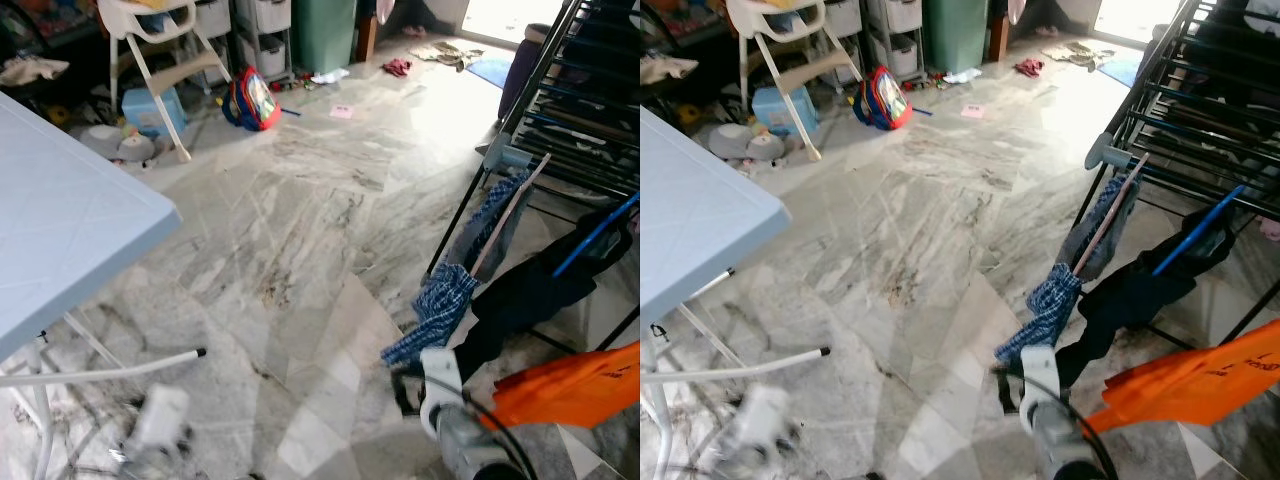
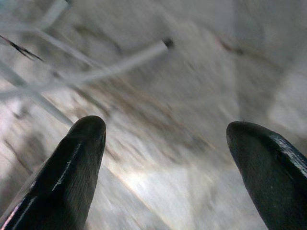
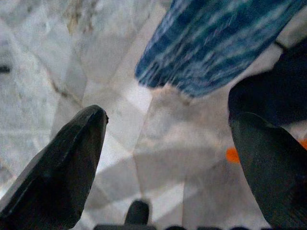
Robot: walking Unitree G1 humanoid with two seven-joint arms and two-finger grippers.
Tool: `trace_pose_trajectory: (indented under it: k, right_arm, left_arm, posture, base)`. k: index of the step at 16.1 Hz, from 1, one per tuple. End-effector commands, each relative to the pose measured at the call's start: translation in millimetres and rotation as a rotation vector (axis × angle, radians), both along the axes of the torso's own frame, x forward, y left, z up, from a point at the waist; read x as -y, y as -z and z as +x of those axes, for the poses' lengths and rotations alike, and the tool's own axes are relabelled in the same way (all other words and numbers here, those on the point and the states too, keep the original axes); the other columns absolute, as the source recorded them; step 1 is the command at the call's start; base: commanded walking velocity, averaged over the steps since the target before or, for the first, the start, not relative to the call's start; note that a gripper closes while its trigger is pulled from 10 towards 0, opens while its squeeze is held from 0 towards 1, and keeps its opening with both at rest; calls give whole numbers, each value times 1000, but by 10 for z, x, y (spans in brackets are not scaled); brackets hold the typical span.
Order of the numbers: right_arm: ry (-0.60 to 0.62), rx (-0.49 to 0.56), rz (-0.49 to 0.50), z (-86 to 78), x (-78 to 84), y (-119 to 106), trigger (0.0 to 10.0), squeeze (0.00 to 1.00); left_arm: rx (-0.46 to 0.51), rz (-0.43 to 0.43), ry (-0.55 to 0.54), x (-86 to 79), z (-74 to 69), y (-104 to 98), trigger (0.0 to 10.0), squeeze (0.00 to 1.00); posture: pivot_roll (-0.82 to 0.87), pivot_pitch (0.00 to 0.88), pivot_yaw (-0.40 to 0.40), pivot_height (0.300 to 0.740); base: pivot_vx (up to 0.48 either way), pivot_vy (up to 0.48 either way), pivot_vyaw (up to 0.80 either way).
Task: Hang hanger
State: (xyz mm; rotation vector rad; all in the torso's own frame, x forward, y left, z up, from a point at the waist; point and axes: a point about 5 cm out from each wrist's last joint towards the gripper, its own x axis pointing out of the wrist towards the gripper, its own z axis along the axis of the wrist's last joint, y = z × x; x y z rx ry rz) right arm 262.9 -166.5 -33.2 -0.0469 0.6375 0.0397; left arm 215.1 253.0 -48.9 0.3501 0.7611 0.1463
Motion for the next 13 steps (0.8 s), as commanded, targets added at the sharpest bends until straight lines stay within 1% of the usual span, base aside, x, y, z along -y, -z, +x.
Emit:
trace_pose_trajectory:
  k: [1, 2, 4, 5, 6, 7, 8, 9, 10, 11, 12, 13]
  right_arm:
    - [-2, 27, 25, 27, 22, -35, 10000, 0]
    - [-16, 68, 42, 72, 48, -93, 10000, 0]
    - [-26, 120, 29, 133, 108, -177, 10000, 0]
    - [-11, 143, 50, 175, 134, -229, 10000, 0]
    - [-25, 177, 52, 214, 131, -289, 10000, 0]
    - [-36, 213, 42, 251, 118, -354, 10000, 0]
    - [-75, 264, 27, 282, 89, -443, 10000, 0]
    - [-101, 308, 22, 294, 64, -520, 10000, 0]
    - [-87, 411, 53, 315, 46, -693, 10000, 0]
    - [-96, 461, 56, 294, 43, -818, 10000, 0]
    - [-94, 504, 31, 268, 54, -905, 10000, 0]
    - [-92, 542, 19, 194, 93, -992, 10000, 0]
  left_arm:
    - [63, -51, 32, 41, 135, -87, 10000, 0]
    - [138, -101, 94, 140, 324, -210, 10000, 0]
    - [236, -127, 227, 355, 602, -418, 10000, 0]
    - [293, -162, 286, 492, 738, -552, 10000, 0]
    - [319, -202, 329, 580, 804, -636, 10000, 0]
    - [341, -249, 337, 635, 842, -714, 10000, 0]
    - [390, -268, 408, 705, 870, -846, 10000, 0]
    - [421, -258, 463, 730, 878, -932, 10000, 0]
    - [505, -197, 484, 702, 866, -1060, 10000, 0]
    - [563, -232, 483, 717, 802, -1135, 10000, 0]
    - [588, -268, 472, 727, 747, -1178, 10000, 0]
    - [668, -287, 419, 728, 653, -1216, 10000, 0]
  posture:
    - [145, 163, -3, 740]
    - [140, 167, -7, 740]
    - [139, 173, -13, 740]
    - [137, 176, -16, 740]
    - [134, 183, -19, 740]
    - [130, 184, -23, 740]
    - [132, 191, -24, 740]
    - [131, 195, -26, 740]
    - [124, 203, -28, 740]
    - [112, 206, -17, 740]
    - [110, 207, -16, 740]
    - [104, 206, -6, 740]
  base:
    - [0, 0, 0]
    - [0, 0, 0]
    - [0, 0, 0]
    - [0, 0, 0]
    - [0, 0, 0]
    - [0, 0, 0]
    - [0, 0, 0]
    - [0, 0, 0]
    - [0, 0, 0]
    - [0, 0, 0]
    - [0, 0, 0]
    - [0, 0, 0]
